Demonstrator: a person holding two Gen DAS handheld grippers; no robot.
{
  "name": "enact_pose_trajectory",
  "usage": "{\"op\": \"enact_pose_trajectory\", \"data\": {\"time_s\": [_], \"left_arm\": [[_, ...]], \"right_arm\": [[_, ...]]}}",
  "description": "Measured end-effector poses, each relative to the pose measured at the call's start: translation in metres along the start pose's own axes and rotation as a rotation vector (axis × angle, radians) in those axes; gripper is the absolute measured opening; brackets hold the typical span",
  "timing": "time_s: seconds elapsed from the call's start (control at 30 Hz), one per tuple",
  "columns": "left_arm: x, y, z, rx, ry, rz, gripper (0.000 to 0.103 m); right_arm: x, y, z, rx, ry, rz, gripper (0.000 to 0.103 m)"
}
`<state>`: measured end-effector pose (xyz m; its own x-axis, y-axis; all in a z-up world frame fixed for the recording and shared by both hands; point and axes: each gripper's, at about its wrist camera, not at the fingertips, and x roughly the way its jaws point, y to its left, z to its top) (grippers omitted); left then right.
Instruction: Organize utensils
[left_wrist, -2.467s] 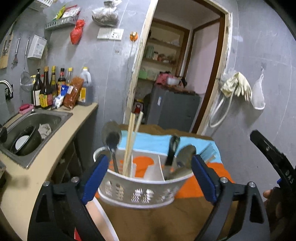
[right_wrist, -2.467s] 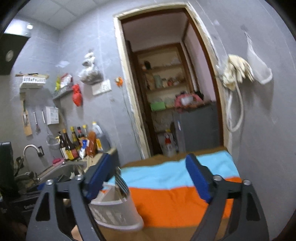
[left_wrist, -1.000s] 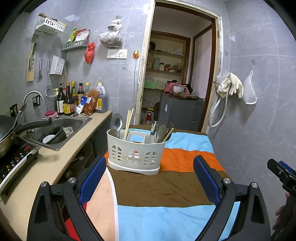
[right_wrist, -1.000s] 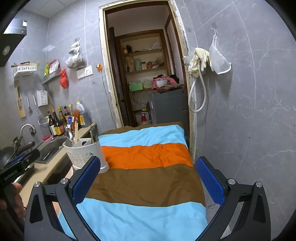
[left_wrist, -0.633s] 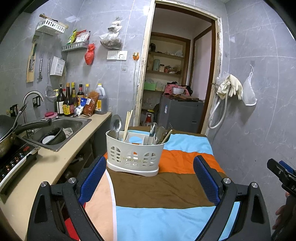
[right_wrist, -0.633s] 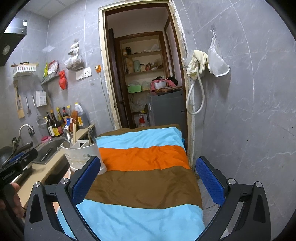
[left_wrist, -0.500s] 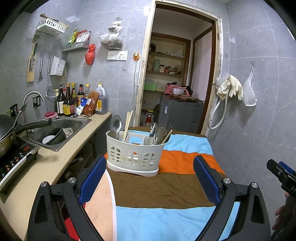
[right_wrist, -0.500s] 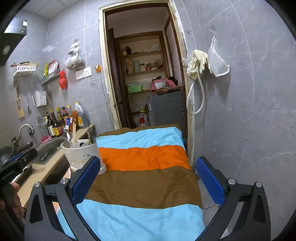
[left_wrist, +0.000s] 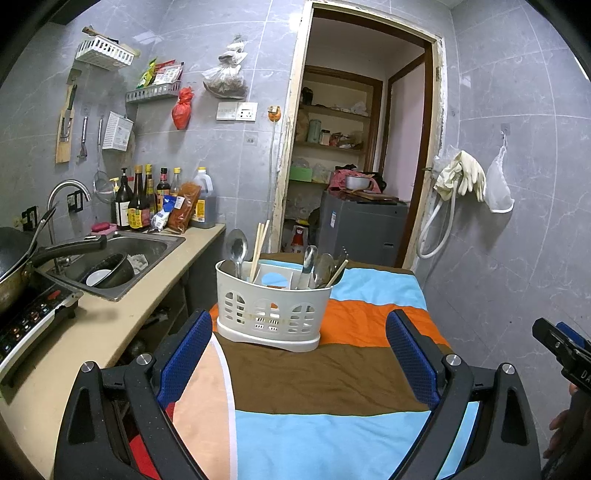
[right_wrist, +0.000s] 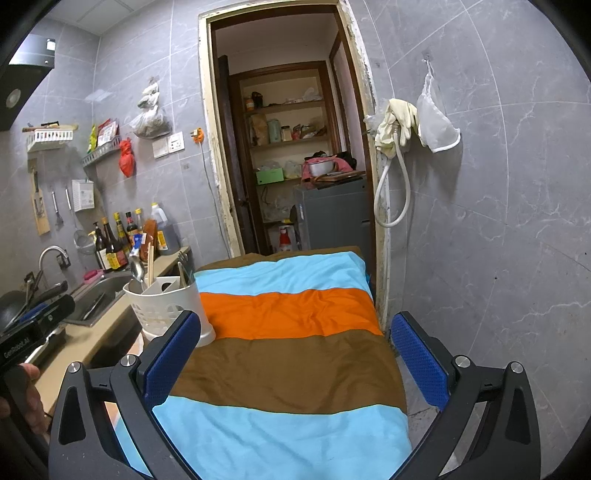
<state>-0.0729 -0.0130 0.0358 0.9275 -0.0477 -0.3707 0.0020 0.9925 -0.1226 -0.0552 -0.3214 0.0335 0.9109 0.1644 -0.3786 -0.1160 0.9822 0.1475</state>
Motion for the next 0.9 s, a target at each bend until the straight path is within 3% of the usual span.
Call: {"op": "enact_pose_trajectory", "data": {"time_s": [0.9], "left_arm": [[-0.0009,0.0004,-0.0006,-0.003,-0.001,0.002,0.092]], "right_arm": [[-0.0012,0.0025,0.0002,-0.001,0.001,-0.002,0.103]]}}
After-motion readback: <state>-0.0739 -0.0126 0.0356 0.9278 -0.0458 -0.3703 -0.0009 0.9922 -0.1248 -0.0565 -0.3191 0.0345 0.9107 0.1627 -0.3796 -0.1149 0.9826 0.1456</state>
